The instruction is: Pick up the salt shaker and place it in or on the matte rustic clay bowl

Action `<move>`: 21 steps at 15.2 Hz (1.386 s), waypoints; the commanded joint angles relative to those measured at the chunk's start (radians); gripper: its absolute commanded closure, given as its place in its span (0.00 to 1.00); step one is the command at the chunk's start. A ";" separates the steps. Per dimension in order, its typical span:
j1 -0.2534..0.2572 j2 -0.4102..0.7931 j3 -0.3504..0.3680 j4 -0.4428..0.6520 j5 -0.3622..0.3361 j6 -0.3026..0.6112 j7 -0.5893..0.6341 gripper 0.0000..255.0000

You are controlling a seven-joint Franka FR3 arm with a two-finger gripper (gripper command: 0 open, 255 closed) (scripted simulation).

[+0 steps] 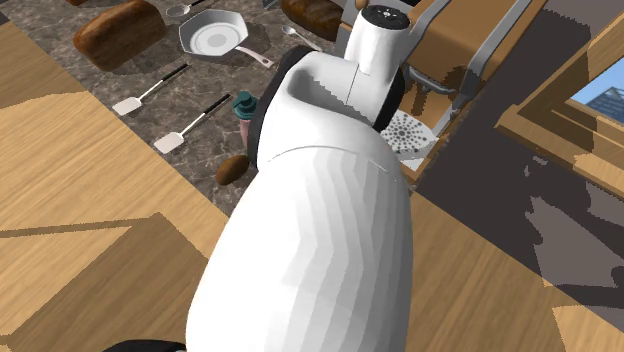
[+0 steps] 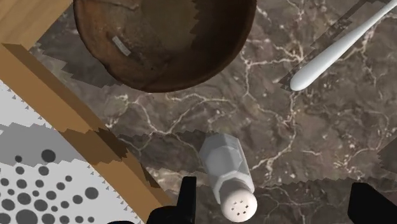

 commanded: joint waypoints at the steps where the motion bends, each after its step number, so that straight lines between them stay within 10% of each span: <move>1: -0.003 0.086 -0.013 0.065 0.043 0.013 -0.052 0.00; 17: -0.004 0.155 -0.010 0.028 0.077 0.112 -0.081 0.00; 18: -0.004 0.155 -0.010 0.028 0.077 0.112 -0.081 1.00; 21: -0.004 0.155 -0.010 0.028 0.077 0.112 -0.081 1.00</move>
